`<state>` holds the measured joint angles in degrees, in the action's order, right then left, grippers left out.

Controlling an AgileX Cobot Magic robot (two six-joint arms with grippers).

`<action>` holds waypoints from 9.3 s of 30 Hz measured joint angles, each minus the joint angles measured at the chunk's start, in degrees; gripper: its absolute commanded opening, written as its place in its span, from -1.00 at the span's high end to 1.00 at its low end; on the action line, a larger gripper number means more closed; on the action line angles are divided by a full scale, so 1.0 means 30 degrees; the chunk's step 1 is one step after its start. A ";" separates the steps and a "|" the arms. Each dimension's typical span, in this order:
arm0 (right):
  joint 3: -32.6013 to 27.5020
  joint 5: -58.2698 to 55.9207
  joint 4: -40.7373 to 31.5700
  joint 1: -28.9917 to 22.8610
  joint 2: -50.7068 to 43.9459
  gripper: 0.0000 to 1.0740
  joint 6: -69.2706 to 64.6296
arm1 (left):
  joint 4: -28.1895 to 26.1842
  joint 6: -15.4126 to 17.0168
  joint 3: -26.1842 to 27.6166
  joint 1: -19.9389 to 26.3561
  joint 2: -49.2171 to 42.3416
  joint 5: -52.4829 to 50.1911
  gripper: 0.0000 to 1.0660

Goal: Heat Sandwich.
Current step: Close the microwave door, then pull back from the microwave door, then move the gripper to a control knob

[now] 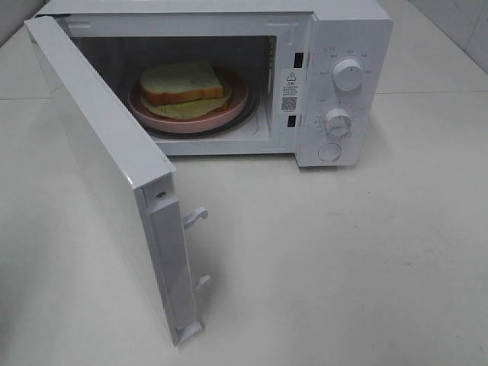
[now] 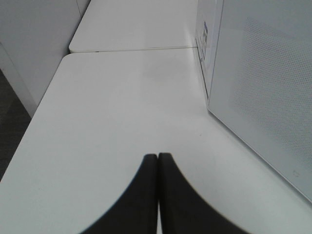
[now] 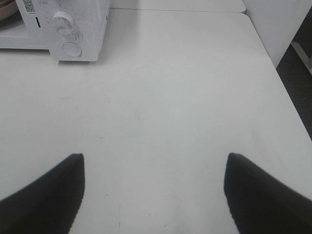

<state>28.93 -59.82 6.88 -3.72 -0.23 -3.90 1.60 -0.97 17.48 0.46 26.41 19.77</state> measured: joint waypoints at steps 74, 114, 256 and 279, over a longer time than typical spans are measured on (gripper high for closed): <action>0.0000 0.0000 0.0000 0.0000 0.0000 -0.42 0.0000 | 0.0993 -0.0057 0.5730 -0.8690 2.3109 -1.9328 1.00; 0.0000 0.0000 0.0000 0.0000 0.0000 -0.42 0.0000 | -0.1432 -0.0057 1.6425 -1.3923 3.0042 -1.6673 1.00; 0.0000 0.0000 -0.0115 0.0000 0.0000 -0.42 0.0000 | -0.1337 0.0477 0.4660 0.0458 0.5042 1.4381 -0.87; 0.0000 0.0000 -0.0134 0.0000 0.0000 -0.42 0.0000 | -0.0363 0.0325 0.3705 0.0458 -0.3552 1.3369 -0.87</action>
<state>28.93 -59.82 6.47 -3.72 -0.23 -3.90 0.52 0.00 28.59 1.83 15.76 59.87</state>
